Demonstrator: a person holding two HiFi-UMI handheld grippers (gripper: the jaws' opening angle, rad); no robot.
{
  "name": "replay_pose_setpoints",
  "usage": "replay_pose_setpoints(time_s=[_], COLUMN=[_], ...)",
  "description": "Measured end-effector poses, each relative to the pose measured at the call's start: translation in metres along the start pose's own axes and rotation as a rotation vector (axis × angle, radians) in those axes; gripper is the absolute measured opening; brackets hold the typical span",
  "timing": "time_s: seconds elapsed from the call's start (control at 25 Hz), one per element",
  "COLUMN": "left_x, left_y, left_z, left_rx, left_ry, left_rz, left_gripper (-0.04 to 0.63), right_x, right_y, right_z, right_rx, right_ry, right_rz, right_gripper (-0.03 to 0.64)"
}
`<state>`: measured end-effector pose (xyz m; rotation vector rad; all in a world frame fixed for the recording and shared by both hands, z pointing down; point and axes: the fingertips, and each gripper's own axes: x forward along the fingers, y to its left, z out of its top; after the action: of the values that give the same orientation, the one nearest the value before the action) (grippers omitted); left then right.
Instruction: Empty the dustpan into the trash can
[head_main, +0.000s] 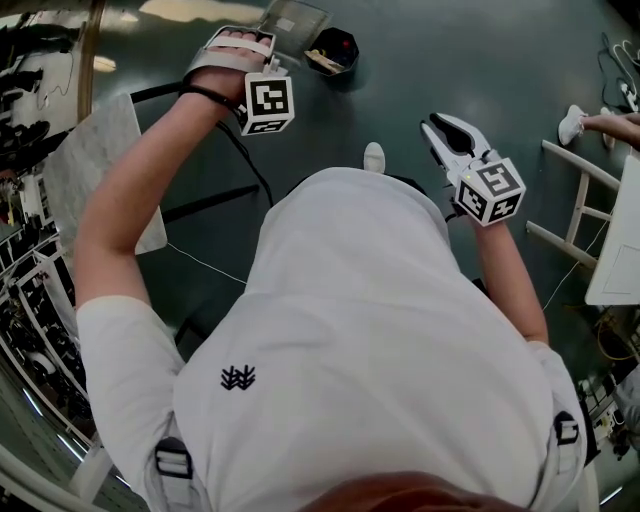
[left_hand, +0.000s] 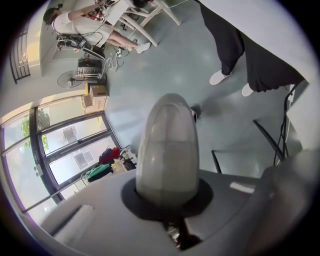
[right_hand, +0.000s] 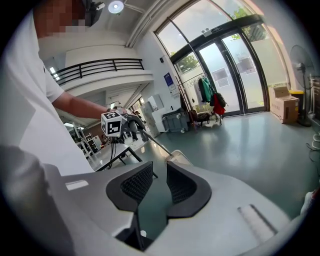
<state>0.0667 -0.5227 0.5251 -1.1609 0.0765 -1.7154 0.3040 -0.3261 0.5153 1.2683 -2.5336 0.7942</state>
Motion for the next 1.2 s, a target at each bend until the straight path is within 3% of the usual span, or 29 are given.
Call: replay_pose_setpoints(time_s=[0.32, 0.76, 1.08, 1.2], left_x=[-0.018, -0.054, -0.090, -0.096], left_y=[-0.049, -0.175, -0.254, -0.288], left_z=[-0.064, -0.123, -0.148, -0.149], left_rx=[-0.230, -0.537, -0.659, -0.726], left_ry=[0.081, 0.130, 0.156, 0.141], left_rz=[-0.080, -0.209, -0.217, -0.256], left_gripper=[0.057, 0.057, 0.057, 0.056], right_x=[0.017, 0.049, 0.066, 0.071], right_y=[0.029, 0.101, 0.167, 0.192], right_z=[0.005, -0.004, -0.015, -0.018], right_rx=[-0.052, -0.105, -0.140, -0.146], right_ry=[0.024, 0.068, 0.077, 0.072], right_rz=[0.062, 0.120, 0.127, 0.120], right_gripper=[0.080, 0.080, 0.078, 0.078])
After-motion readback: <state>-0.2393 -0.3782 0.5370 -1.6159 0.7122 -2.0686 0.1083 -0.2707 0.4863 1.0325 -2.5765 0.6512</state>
